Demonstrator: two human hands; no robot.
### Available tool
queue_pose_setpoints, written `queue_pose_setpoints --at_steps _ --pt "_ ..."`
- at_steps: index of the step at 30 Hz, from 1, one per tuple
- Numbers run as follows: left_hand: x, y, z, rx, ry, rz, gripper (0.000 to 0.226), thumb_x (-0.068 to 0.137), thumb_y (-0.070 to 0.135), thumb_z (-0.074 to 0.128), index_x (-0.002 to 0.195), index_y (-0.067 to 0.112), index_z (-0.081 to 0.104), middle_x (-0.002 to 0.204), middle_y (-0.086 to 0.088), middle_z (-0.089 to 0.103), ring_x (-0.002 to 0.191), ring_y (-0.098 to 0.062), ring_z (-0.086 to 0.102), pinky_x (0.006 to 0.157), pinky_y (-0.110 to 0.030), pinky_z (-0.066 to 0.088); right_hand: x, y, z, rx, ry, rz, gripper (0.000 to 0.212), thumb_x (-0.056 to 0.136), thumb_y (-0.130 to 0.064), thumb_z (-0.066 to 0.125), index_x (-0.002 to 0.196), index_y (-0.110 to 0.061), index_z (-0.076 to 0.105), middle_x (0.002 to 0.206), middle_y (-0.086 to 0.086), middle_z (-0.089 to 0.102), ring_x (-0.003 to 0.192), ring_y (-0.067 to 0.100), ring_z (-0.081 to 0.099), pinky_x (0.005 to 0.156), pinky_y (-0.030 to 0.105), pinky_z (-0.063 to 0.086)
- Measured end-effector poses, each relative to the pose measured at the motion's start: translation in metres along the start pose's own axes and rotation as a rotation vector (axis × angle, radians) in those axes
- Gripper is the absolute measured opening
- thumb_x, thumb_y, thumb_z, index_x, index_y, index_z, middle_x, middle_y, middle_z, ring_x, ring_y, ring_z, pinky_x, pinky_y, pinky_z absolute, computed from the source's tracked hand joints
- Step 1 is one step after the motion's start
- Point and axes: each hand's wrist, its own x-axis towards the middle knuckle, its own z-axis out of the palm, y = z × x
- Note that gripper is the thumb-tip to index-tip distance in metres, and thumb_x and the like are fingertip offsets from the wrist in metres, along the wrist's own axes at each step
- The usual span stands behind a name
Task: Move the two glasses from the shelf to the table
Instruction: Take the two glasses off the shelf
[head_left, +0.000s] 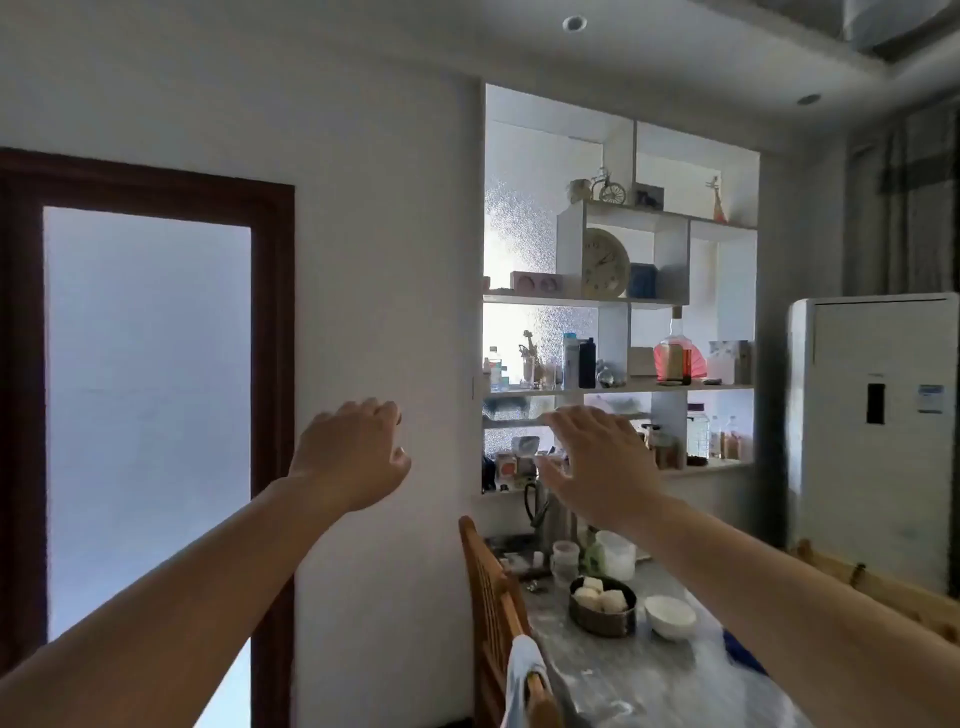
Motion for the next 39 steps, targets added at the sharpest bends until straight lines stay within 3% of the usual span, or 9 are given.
queue_pose_setpoints --at_steps 12,22,39 --pt "0.125 -0.041 0.122 0.007 0.006 0.009 0.048 0.089 0.037 0.045 0.132 0.016 0.044 0.131 -0.001 0.054 0.115 -0.021 0.053 0.094 -0.038 0.041 0.138 0.044 0.13 -0.03 0.03 0.015 0.05 0.091 -0.041 0.047 0.135 -0.018 0.038 0.14 0.002 0.046 0.131 0.021 0.037 0.112 0.041 0.024" --pt "0.282 -0.05 0.213 0.074 0.021 -0.001 0.049 0.088 0.038 0.044 0.132 0.016 0.044 0.131 -0.002 0.054 0.116 -0.022 0.052 0.096 -0.039 0.041 0.278 0.117 0.232 -0.003 0.048 0.008 0.049 0.091 -0.041 0.045 0.134 -0.019 0.039 0.139 0.001 0.046 0.131 0.021 0.038 0.111 0.04 0.027" --pt "0.451 -0.052 0.419 -0.021 0.006 0.143 0.046 0.086 0.037 0.046 0.126 0.016 0.049 0.124 -0.003 0.057 0.109 -0.024 0.056 0.088 -0.038 0.045 0.382 0.205 0.387 -0.134 -0.051 0.098 0.053 0.089 -0.042 0.049 0.134 -0.016 0.037 0.135 0.005 0.05 0.126 0.024 0.044 0.107 0.04 0.031"
